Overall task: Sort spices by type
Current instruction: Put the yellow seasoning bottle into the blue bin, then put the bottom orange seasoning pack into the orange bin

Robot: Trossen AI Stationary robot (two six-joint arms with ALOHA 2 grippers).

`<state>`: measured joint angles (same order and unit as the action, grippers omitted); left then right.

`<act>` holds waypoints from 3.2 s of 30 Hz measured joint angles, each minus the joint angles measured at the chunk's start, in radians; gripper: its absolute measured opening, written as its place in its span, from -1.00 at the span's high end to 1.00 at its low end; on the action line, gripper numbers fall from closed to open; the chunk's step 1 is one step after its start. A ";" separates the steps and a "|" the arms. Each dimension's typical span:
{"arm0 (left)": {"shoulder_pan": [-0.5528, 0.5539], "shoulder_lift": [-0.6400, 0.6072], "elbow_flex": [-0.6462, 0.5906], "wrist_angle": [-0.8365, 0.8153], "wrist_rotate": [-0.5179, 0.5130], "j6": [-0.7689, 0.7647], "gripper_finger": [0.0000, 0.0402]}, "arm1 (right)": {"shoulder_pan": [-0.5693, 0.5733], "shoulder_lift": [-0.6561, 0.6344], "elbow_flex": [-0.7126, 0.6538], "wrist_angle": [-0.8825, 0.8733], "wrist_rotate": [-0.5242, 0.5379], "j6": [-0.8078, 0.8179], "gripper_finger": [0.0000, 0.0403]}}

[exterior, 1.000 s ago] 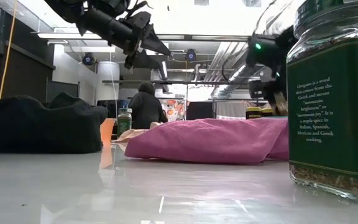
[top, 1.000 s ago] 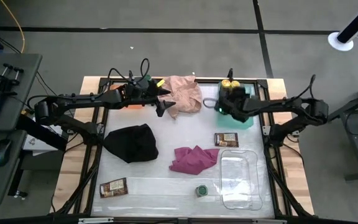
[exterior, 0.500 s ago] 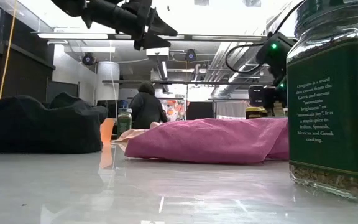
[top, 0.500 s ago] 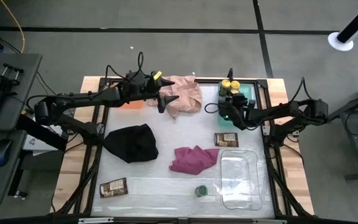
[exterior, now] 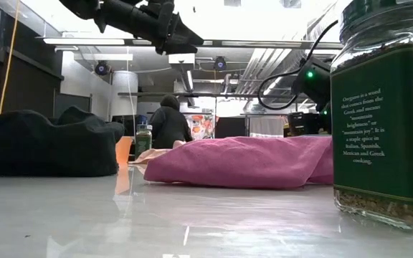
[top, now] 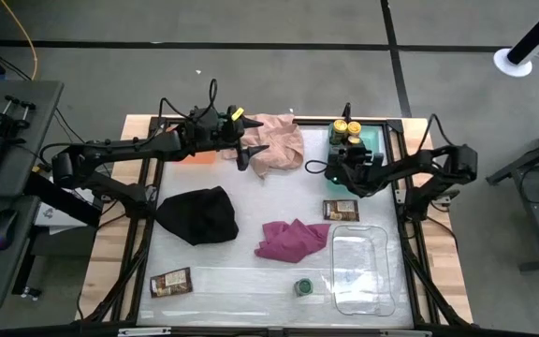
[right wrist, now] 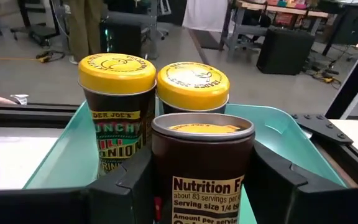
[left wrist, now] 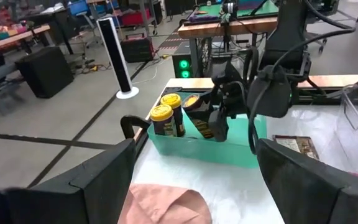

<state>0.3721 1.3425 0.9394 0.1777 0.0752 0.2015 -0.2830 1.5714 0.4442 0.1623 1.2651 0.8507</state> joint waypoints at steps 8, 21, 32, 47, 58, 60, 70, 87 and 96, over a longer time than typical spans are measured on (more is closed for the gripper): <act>0.000 0.000 0.000 -0.001 -0.001 0.011 -0.60 | 0.049 0.004 0.001 0.005 -0.008 -0.028 0.00; 0.000 0.000 0.000 -0.004 -0.001 -0.015 -0.60 | 0.085 -0.022 -0.001 0.019 -0.098 -0.051 -0.54; 0.000 0.000 0.000 0.002 -0.001 -0.021 -0.60 | 0.059 -0.236 -0.002 -0.033 -0.193 -0.234 -0.55; 0.000 0.000 0.000 0.008 -0.027 -0.073 -0.60 | -0.002 -0.571 0.004 -0.144 -0.338 -0.270 -0.55; 0.002 0.000 0.000 0.001 -0.088 -0.397 -0.60 | -0.359 -0.456 0.595 -0.924 -1.032 -0.286 -0.55; 0.002 0.000 0.000 0.001 -0.088 -0.455 -0.60 | -0.427 -0.359 0.713 -1.068 -1.143 -0.354 -0.55; 0.002 0.000 0.000 -0.112 -0.054 -0.636 -0.60 | -0.549 -0.001 0.969 -1.294 -1.416 -0.604 -0.55; -0.001 0.000 -0.024 -0.256 -0.053 -0.696 -0.60 | -0.558 0.020 0.776 -1.250 -1.313 -0.402 -0.19; -0.001 0.000 -0.025 -0.256 -0.053 -0.699 -0.60 | -0.559 0.020 0.718 -1.100 -1.292 -0.283 -0.17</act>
<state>0.3714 1.3426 0.9146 -0.0785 0.0223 -0.4973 -0.8417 1.5909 1.1625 -0.9373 -0.0265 0.5676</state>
